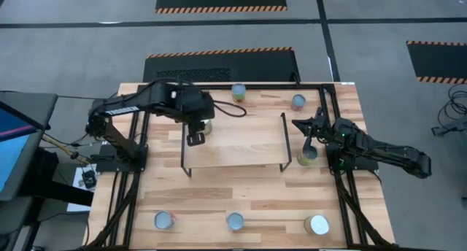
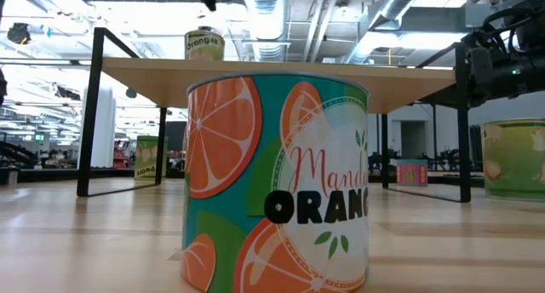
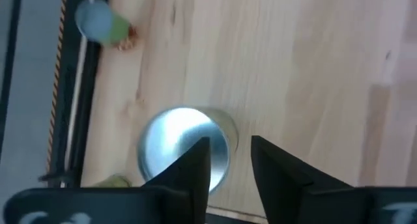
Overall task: Pick and place cans onto a shelf
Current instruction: Put the bottom canned pears on the shelf
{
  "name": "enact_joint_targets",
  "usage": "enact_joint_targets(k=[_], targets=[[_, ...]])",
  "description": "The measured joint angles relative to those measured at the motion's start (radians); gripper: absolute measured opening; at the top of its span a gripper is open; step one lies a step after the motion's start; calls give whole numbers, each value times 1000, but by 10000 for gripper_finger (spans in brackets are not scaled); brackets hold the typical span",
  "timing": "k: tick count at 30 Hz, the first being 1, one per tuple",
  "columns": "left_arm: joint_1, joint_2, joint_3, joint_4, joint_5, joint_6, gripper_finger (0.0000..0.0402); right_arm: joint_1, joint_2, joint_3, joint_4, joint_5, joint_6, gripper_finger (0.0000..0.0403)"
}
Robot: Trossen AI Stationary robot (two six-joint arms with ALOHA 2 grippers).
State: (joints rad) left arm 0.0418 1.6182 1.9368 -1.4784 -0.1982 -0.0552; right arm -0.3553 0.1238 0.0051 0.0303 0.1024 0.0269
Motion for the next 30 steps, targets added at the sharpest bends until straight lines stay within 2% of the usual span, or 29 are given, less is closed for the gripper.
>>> enact_joint_targets(k=[4, 9, 12, 16, 22, 30], targets=[[-46, -52, 4, 58, -39, 28, 107, 0, 0, 0, 0, 0, 0, 33], [-133, -213, -144, 257, -149, 51, 68, 0, 0, 0, 0, 0, 0, 33], [-183, -356, -325, 444, -209, 50, 35, 0, 0, 0, 0, 0, 0, 33], [-209, -570, -602, 694, -215, 45, 4, 0, 0, 0, 0, 0, 0, 33], [-211, -842, -968, 1007, -214, 57, 5, 0, 0, 0, 0, 0, 0, 33], [-211, -1105, -1365, 1382, -157, 134, 0, 0, 0, 0, 0, 0, 0, 33]])
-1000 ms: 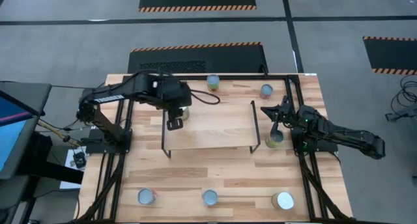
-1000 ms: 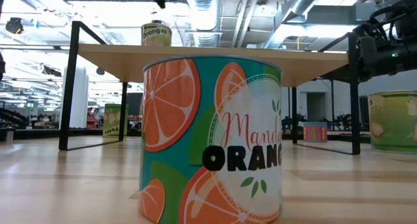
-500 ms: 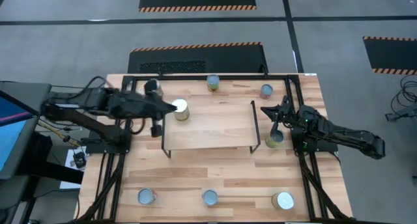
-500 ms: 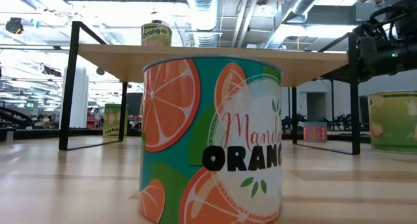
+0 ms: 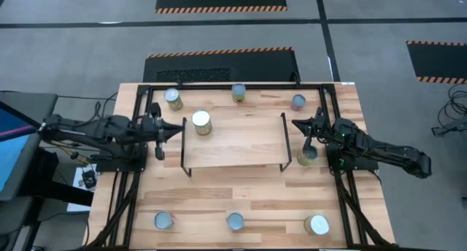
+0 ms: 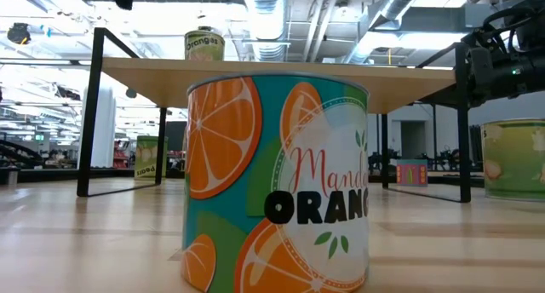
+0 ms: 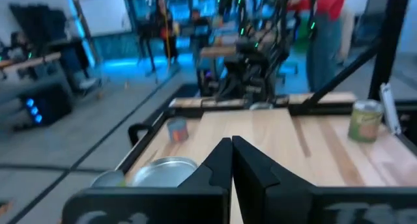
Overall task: Pick and place cans onto a shelf
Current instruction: Put the bottom canned pears on the shelf
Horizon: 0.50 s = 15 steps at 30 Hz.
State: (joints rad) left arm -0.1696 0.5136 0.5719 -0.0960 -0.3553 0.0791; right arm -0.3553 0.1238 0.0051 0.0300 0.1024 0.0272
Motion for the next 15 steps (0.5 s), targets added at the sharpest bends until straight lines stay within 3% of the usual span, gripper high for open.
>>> enact_joint_targets(k=[6, 15], targets=[[0, -156, -162, 92, -9, 7, 0, 0, 0, 0, 6, 0, 0, 33], [0, -309, -223, 60, -15, 28, 0, 1, 0, 8, 80, 0, 0, 33]])
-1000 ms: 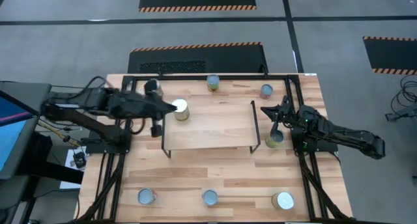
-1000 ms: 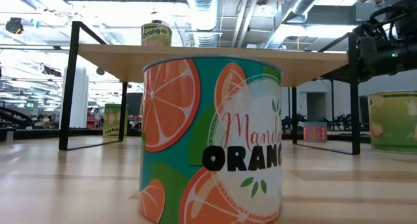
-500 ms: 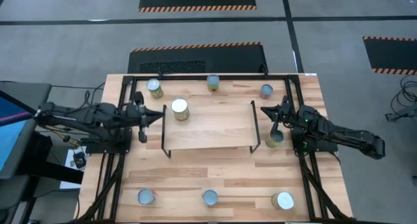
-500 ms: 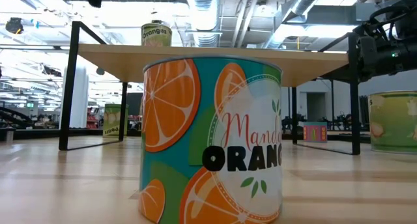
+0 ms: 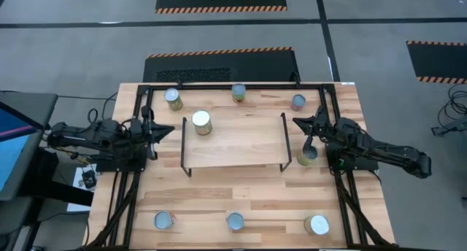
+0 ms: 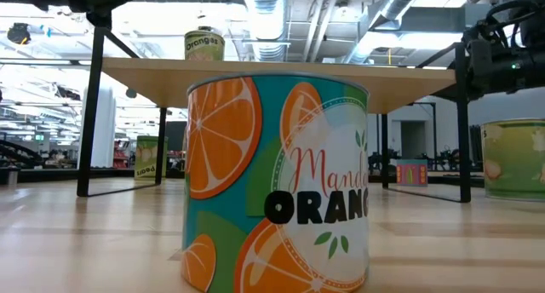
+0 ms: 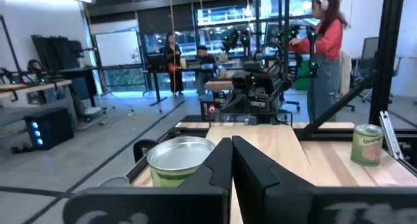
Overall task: Pick and place cans onto a shelf
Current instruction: Put the bottom canned pears on the shelf
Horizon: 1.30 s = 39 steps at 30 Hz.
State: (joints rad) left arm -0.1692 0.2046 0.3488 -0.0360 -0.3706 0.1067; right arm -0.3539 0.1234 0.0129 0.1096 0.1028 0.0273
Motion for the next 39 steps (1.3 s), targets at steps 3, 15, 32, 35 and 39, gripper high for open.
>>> enact_joint_targets(k=[3, 15, 32, 35, 39], targets=[[0, -24, -14, -5, 0, 17, 0, 0, 1, 21, 35, 0, 0, 33], [1, -42, -47, -14, -2, 50, 0, 74, 1, 179, -20, -149, 20, 10], [1, -42, -47, -10, -9, 69, 0, 697, 237, 495, -757, 315, 437, 5], [1, -42, -47, -10, -11, 68, 0, 803, 322, 559, -876, 345, 583, 5], [1, -42, -47, -10, -11, 65, 0, 915, 454, 665, -1101, 344, 840, 5]])
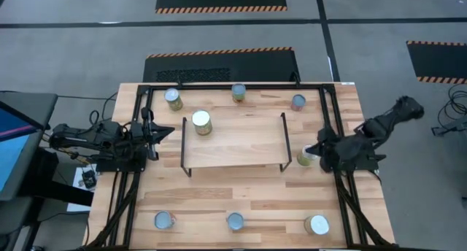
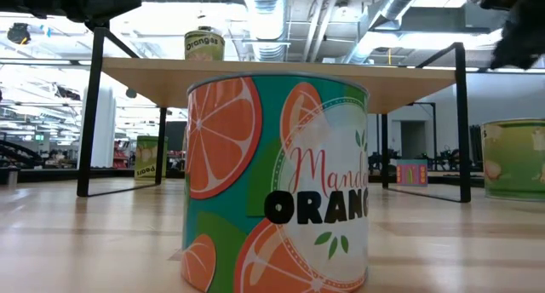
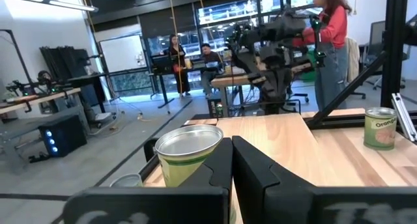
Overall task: Pick and place cans onto a shelf
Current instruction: Put the bottom canned pears on the shelf
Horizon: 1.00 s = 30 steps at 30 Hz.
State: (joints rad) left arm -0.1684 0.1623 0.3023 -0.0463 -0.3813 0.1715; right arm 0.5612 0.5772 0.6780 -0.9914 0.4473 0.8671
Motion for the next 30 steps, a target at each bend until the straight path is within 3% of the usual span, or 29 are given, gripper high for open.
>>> enact_joint_targets(k=[6, 14, 22, 30], targets=[[0, 0, 0, 0, 0, -36, 0, 106, 222, 137, -242, -4, 229, 29], [0, 0, 0, -15, -1, -110, 0, 74, 448, 166, -270, -95, 308, 106], [0, 0, 0, -16, -1, -108, 0, -31, 576, 166, -259, -185, 166, 159], [0, 1, 0, -36, -10, -103, 0, -140, 624, 166, -257, -213, -35, 148]])
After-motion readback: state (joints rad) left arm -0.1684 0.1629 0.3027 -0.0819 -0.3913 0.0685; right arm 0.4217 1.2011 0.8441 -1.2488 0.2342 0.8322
